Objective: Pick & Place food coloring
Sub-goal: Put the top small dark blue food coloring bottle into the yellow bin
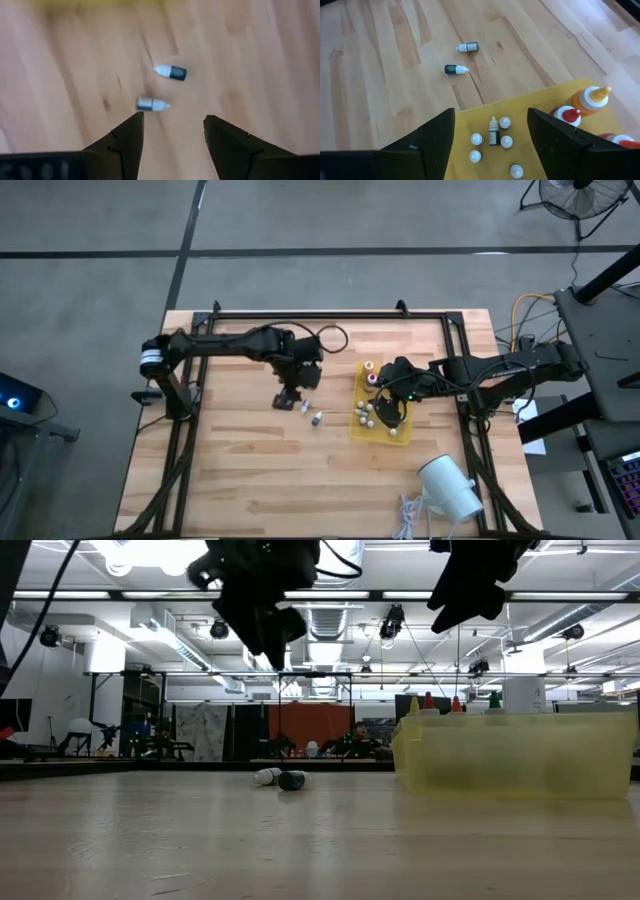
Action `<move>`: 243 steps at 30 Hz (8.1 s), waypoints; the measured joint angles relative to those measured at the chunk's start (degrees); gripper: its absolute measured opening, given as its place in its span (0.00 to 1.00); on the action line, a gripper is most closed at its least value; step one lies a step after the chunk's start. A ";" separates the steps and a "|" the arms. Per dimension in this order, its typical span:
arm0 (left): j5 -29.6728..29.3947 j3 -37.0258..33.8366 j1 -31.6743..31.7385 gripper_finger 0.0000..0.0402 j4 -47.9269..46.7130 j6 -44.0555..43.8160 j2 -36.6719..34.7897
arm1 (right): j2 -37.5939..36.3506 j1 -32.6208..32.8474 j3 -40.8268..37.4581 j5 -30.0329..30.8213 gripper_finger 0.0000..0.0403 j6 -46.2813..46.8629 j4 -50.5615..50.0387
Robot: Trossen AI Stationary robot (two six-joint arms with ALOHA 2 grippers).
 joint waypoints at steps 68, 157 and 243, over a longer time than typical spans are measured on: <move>-8.70 -8.64 -3.44 0.44 15.85 69.87 13.73 | 0.00 0.00 0.00 -11.10 0.56 6.86 -2.10; -10.89 -13.29 -4.30 0.35 20.43 14.05 13.40 | -0.02 -0.02 0.00 -10.42 0.56 2.75 -3.45; 1.94 46.62 1.23 0.14 1.84 -3.16 10.71 | 3.87 -1.76 29.66 7.42 0.56 -28.09 -3.27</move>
